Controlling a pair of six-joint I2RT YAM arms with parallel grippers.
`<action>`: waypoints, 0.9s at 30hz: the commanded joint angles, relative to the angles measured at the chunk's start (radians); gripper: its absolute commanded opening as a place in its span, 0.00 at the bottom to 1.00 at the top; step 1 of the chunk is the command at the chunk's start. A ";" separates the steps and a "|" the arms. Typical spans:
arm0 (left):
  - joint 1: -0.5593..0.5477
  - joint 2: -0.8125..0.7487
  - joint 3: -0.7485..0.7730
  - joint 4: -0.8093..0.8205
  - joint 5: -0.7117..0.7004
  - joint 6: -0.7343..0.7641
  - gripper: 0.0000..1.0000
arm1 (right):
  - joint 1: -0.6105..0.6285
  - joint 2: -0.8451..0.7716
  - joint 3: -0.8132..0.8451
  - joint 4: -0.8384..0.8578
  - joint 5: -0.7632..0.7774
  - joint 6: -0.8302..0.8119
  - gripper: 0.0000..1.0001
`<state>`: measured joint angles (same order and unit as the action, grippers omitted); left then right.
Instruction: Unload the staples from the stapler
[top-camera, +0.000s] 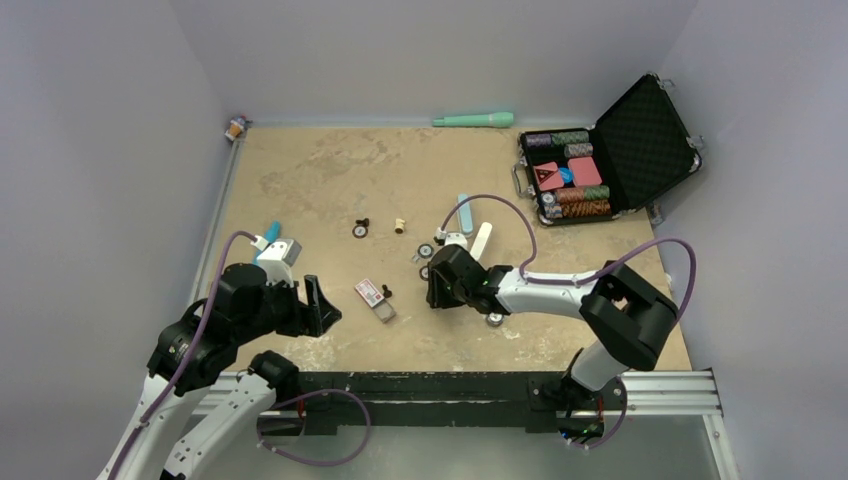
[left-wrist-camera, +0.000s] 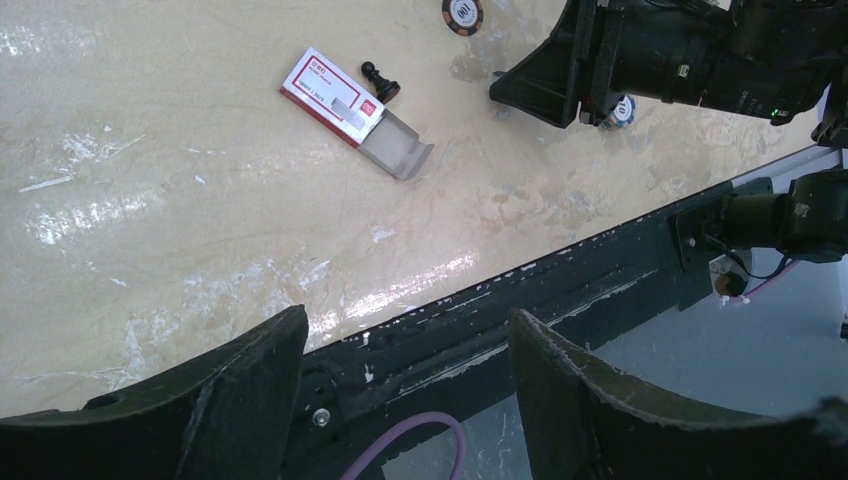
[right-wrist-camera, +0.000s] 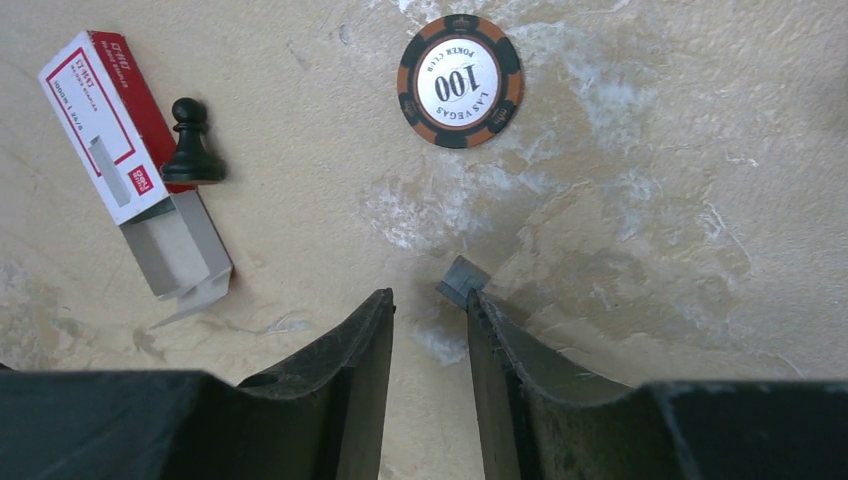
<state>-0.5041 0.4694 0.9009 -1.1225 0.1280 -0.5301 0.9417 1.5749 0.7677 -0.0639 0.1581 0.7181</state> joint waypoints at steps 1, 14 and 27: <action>0.007 0.005 -0.008 0.033 0.014 0.018 0.76 | 0.006 -0.028 0.005 0.031 -0.003 0.005 0.39; 0.007 0.006 -0.008 0.033 0.016 0.018 0.76 | 0.013 0.031 0.090 -0.097 0.117 0.048 0.45; 0.009 0.004 -0.008 0.034 0.017 0.019 0.76 | 0.038 0.119 0.151 -0.121 0.143 0.056 0.42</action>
<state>-0.5041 0.4702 0.9009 -1.1225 0.1284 -0.5301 0.9661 1.6768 0.8936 -0.1581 0.2695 0.7525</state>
